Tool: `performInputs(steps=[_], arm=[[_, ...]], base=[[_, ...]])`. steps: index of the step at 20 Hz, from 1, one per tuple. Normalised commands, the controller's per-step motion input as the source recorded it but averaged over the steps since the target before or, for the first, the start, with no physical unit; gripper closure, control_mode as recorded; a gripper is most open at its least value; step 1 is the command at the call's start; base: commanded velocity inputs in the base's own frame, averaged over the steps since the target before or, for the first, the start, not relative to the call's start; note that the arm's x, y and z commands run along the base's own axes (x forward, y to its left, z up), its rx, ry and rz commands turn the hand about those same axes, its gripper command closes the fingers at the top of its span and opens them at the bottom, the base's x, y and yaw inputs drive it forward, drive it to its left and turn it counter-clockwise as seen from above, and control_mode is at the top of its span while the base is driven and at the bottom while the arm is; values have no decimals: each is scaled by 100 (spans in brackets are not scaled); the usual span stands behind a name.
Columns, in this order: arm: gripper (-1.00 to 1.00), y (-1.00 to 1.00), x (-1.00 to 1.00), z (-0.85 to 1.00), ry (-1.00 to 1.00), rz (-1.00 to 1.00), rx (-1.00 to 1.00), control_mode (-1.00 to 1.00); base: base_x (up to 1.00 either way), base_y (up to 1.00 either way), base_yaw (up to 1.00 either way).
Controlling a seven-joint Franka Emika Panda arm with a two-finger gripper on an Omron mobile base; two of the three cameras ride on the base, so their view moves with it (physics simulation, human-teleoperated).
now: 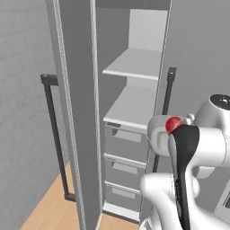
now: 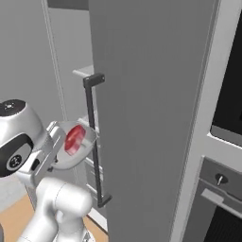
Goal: Take the meat container that has the steak and place it on the second highest rack of the freezer. Then take the vegetable container that has the garlic and potato and place it on the highest rack of the freezer.
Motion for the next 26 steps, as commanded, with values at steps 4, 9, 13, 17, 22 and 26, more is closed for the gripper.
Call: performInputs(steps=[4,9,13,17,22,26], arm=[[100,0,0,0,0,0,0,100],[100,0,0,0,0,0,0,100],[100,0,31,8,-13,-18,0,-100],[100,0,43,3,-16,-23,0,-100],[100,4,77,0,-1,-4,0,-100],[100,4,57,0,-1,4,0,-100]], base=[[46,49,-21],[54,38,-26],[13,0,-6],[0,0,0],[0,0,0],[0,0,0]])
